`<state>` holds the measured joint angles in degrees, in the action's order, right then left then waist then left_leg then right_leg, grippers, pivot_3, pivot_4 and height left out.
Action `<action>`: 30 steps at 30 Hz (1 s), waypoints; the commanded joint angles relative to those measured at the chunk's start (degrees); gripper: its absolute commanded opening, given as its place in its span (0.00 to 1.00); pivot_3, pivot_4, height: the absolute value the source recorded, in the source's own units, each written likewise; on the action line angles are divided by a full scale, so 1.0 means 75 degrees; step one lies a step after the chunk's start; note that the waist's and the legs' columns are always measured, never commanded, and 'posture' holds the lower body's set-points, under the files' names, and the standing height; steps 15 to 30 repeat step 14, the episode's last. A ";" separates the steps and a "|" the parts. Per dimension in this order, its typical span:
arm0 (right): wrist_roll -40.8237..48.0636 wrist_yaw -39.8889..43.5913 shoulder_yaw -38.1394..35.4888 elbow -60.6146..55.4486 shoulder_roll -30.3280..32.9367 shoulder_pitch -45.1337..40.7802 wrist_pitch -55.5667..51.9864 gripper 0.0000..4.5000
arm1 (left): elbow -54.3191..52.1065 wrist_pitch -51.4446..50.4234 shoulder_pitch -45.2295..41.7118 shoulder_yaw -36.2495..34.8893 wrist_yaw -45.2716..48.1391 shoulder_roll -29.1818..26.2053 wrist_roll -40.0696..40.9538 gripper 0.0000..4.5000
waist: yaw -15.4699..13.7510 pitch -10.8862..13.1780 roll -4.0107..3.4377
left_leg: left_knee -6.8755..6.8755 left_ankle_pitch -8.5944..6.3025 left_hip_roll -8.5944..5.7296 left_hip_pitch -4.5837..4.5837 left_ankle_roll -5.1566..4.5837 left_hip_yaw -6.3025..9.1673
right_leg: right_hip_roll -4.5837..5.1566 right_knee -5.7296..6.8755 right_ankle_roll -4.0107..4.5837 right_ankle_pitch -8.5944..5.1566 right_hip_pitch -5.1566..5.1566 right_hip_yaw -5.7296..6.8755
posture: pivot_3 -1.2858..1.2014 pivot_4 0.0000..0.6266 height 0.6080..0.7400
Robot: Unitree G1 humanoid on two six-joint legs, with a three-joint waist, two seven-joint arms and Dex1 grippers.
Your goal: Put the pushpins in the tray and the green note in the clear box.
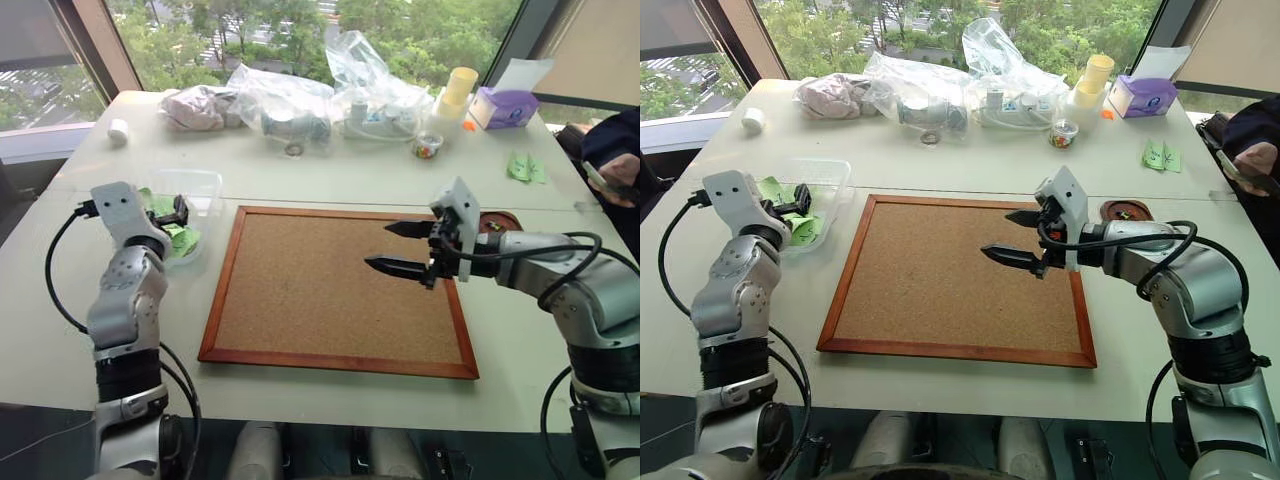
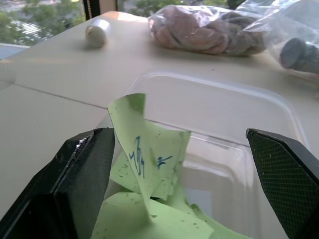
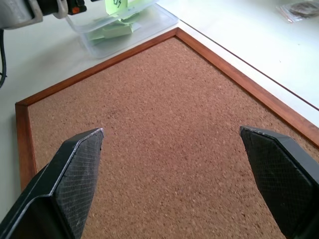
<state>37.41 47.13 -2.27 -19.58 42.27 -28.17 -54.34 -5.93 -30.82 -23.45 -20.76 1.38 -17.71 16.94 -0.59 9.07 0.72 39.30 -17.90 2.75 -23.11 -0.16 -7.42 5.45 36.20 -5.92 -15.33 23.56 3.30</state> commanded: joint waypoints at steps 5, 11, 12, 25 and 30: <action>0.0163 0.0649 -0.0605 -0.0090 0.0689 0.0349 0.0353 1.00 | -0.1815 -0.0952 0.0511 0.0500 0.2697 -0.1302 0.1668 1.00 | 0.0006 0.0000 -0.0001 | 0.0000 0.0000 0.0000 0.0002 0.0000 0.0003 | 0.0002 -0.0001 0.0000 0.0000 -0.0002 -0.0001 | 0.52 0.24 1.00; 0.0156 0.1058 -0.0855 -0.0112 0.1073 0.0714 0.0602 1.00 | -0.2663 -0.1844 0.1287 0.0848 0.4658 -0.2519 0.2958 1.00 | 0.0024 0.0000 -0.0001 | -0.0001 0.0000 0.0007 0.0004 0.0000 0.0008 | 0.0000 0.0000 0.0001 -0.0001 -0.0001 -0.0002 | 0.52 0.24 1.00; 0.0145 0.1113 -0.0881 -0.0126 0.1135 0.0785 0.0641 1.00 | -0.2682 -0.1860 0.1383 0.0896 0.4856 -0.2677 0.3007 1.00 | 0.0024 0.0000 -0.0002 | -0.0001 0.0000 0.0006 0.0005 0.0000 0.0007 | 0.0000 0.0000 0.0001 0.0000 -0.0001 -0.0002 | 0.52 0.24 1.00; 0.0151 0.1142 -0.0923 -0.0132 0.1185 0.0865 0.0662 1.00 | -0.2673 -0.1866 0.1476 0.0934 0.5084 -0.2848 0.3076 1.00 | 0.0024 0.0000 -0.0002 | -0.0001 0.0000 0.0005 0.0007 0.0000 0.0007 | 0.0000 0.0002 0.0001 -0.0001 -0.0001 -0.0002 | 0.52 0.24 1.00; 0.0151 0.1142 -0.0923 -0.0132 0.1185 0.0865 0.0662 1.00 | -0.2673 -0.1866 0.1476 0.0934 0.5084 -0.2848 0.3076 1.00 | 0.0024 0.0000 -0.0002 | -0.0001 0.0000 0.0005 0.0007 0.0000 0.0007 | 0.0000 0.0002 0.0001 -0.0001 -0.0001 -0.0002 | 0.52 0.24 1.00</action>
